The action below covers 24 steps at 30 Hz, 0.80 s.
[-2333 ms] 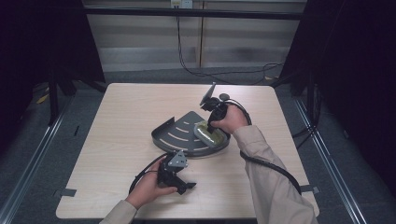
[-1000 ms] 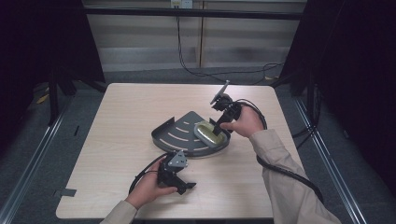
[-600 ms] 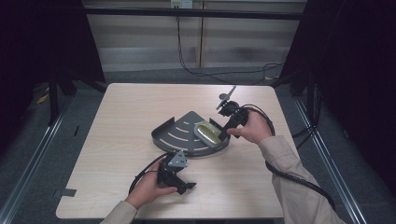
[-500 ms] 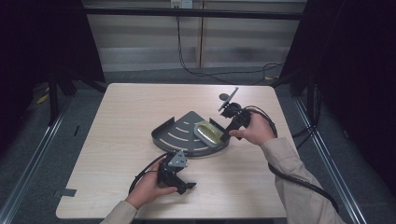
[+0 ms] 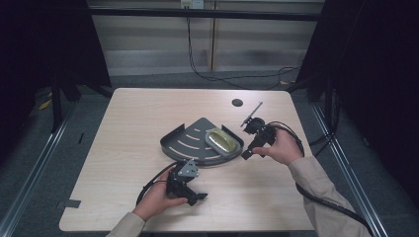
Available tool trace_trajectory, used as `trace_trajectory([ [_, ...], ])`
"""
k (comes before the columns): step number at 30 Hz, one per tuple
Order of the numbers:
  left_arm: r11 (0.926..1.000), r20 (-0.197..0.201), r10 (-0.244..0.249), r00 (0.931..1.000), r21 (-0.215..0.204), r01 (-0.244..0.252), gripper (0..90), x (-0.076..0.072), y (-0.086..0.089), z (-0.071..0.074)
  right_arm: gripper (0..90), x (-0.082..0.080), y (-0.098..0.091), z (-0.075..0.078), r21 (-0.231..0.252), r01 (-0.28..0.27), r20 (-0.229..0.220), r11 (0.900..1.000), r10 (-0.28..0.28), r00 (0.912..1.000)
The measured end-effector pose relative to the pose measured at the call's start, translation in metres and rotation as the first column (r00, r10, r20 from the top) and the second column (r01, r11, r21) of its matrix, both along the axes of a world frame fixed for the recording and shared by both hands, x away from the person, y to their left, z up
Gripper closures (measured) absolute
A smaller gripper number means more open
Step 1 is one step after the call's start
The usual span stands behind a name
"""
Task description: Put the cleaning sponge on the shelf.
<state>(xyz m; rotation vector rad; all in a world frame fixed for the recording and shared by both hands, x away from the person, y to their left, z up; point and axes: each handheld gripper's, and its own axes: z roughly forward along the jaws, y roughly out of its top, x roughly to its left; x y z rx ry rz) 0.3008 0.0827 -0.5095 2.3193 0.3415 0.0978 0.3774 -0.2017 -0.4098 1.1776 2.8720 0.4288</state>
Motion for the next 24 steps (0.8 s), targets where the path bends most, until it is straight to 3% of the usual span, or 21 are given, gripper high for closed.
trace_trajectory([
  [6,1.0,-0.003,0.0,1.0,0.001,0.0,6.2,0.0,0.0,0.0,25.9,-0.012,-0.011,-0.007,0.028,-0.001,0.001,0.9996,0.001,1.0],
  [18,1.0,-0.003,0.001,1.0,0.003,-0.001,6.2,0.0,0.0,0.0,25.5,-0.046,-0.034,-0.027,0.033,0.006,0.043,0.9994,-0.008,0.999],
  [24,1.0,-0.001,0.001,1.0,0.004,-0.001,6.2,0.0,0.0,0.0,26.0,-0.06,-0.041,-0.038,0.007,0.013,0.048,0.9999,-0.014,0.9988],
])
